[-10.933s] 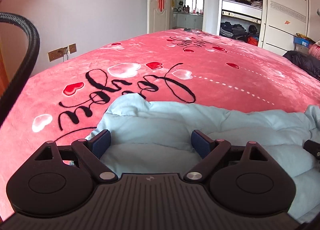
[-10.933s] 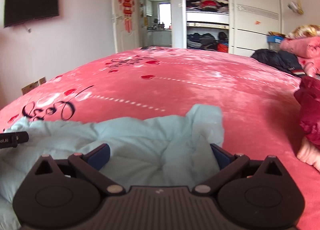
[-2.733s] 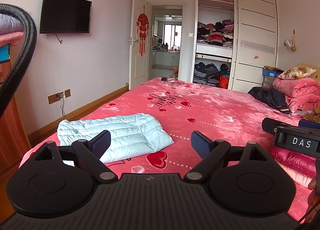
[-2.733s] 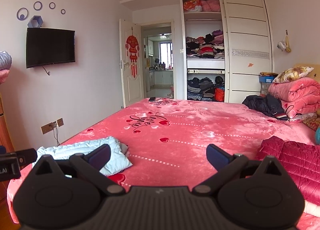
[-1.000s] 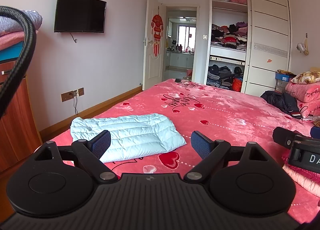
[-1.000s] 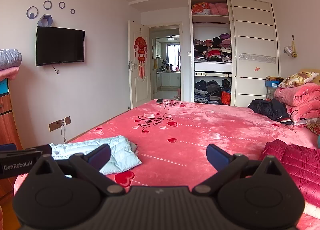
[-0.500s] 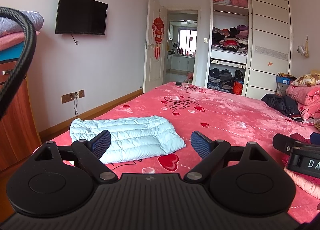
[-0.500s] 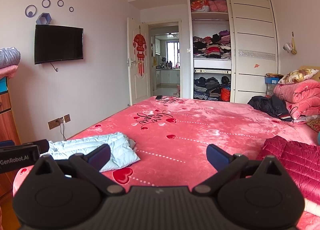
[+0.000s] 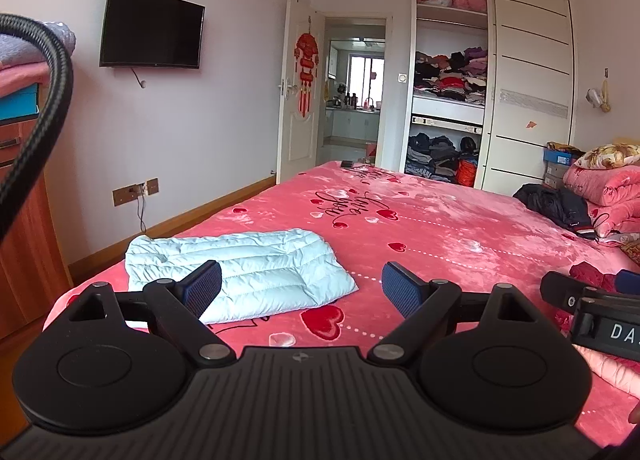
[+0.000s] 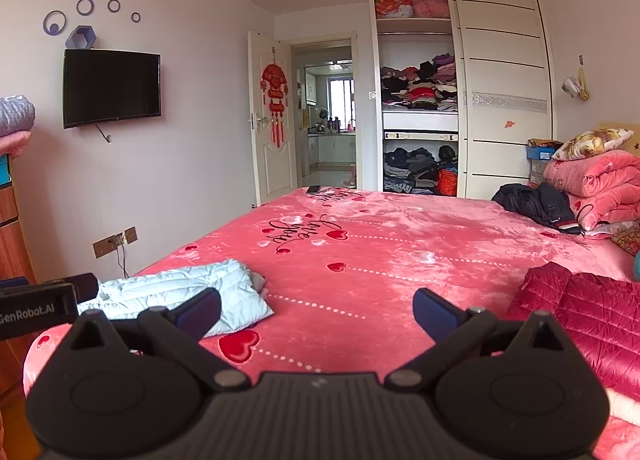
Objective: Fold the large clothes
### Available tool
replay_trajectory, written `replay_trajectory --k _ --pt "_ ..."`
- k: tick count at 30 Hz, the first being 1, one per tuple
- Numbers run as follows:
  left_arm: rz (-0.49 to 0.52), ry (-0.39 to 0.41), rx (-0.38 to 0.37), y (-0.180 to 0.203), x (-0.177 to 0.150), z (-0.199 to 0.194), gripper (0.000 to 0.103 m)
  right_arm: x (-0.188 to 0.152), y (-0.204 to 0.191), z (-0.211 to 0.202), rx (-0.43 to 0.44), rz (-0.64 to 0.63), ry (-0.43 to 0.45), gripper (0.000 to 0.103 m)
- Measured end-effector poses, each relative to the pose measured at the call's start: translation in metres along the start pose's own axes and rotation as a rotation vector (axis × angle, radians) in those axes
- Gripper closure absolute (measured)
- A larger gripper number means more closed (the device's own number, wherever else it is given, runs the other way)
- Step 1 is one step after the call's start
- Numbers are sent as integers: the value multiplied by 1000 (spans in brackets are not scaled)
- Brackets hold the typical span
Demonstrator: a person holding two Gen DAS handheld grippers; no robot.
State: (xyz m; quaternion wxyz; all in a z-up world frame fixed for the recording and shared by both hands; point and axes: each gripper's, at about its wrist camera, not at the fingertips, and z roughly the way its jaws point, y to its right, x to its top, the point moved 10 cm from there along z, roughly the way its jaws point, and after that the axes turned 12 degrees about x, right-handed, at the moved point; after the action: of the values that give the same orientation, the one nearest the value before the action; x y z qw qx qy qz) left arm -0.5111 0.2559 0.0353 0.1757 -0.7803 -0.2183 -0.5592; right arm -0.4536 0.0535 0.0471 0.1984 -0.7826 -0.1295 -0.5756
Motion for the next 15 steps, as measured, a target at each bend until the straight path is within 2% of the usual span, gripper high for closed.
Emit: replay_trajectory --k 15 --pt "5 27 -69 -5 8 -8 0 4 21 -19 -19 34 33 1"
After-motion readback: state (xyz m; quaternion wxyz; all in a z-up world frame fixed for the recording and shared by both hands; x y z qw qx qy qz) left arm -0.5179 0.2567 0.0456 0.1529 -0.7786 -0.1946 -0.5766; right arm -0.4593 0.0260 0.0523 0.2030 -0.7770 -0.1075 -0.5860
